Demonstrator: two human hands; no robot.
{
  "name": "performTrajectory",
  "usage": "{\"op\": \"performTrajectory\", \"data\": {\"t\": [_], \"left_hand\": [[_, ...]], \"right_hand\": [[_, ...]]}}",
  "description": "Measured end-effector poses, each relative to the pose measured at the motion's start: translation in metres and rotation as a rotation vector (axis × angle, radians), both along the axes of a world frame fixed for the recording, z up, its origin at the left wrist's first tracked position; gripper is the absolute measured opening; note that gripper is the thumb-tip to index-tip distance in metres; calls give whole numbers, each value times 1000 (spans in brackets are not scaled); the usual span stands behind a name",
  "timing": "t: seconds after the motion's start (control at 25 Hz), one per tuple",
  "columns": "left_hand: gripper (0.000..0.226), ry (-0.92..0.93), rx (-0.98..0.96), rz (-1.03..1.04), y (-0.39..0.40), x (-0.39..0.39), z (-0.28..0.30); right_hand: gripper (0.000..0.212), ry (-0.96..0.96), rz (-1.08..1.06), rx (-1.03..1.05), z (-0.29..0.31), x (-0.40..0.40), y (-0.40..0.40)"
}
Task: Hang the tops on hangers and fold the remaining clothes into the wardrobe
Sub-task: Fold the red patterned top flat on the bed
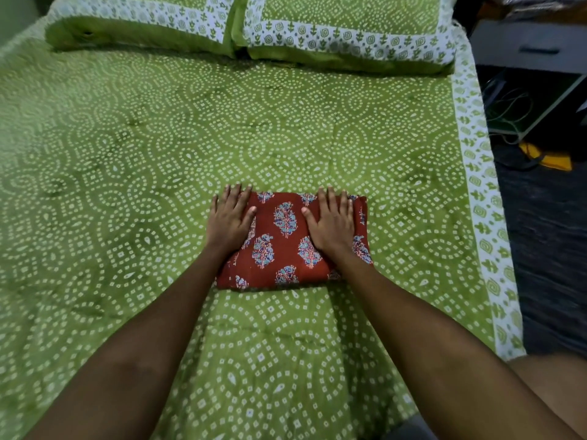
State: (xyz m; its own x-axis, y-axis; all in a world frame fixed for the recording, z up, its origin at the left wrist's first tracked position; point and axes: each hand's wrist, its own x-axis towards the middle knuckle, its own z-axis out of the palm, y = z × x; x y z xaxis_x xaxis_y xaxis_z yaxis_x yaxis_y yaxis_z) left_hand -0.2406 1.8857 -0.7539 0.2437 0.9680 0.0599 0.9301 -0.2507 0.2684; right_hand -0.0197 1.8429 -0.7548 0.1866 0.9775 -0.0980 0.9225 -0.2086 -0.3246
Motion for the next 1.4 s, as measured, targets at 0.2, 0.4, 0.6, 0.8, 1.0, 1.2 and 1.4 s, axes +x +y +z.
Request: {"op": "performTrajectory", "data": {"t": [0.2, 0.4, 0.6, 0.8, 1.0, 1.2, 1.4], "left_hand": [[71, -32, -5, 9, -30, -21, -8], [58, -589, -157, 338, -49, -8, 24], [114, -217, -297, 547, -95, 50, 30], [124, -221, -336, 649, -77, 54, 44], [55, -656, -522, 506, -69, 35, 38], [29, -1147, -535, 462, -109, 72, 62], [36, -1144, -674, 411, -180, 127, 37]], "right_hand": [[78, 66, -257, 22, -3, 11, -22], [79, 23, -235, -18, -7, 34, -73], [71, 142, -341, 68, 5, 26, -100], [59, 690, -682, -28, 22, 28, -64], [26, 1064, -559, -128, 31, 49, -62], [13, 1215, -438, -141, 59, 88, -93], [16, 1093, -439, -52, 59, 162, -144]]}}
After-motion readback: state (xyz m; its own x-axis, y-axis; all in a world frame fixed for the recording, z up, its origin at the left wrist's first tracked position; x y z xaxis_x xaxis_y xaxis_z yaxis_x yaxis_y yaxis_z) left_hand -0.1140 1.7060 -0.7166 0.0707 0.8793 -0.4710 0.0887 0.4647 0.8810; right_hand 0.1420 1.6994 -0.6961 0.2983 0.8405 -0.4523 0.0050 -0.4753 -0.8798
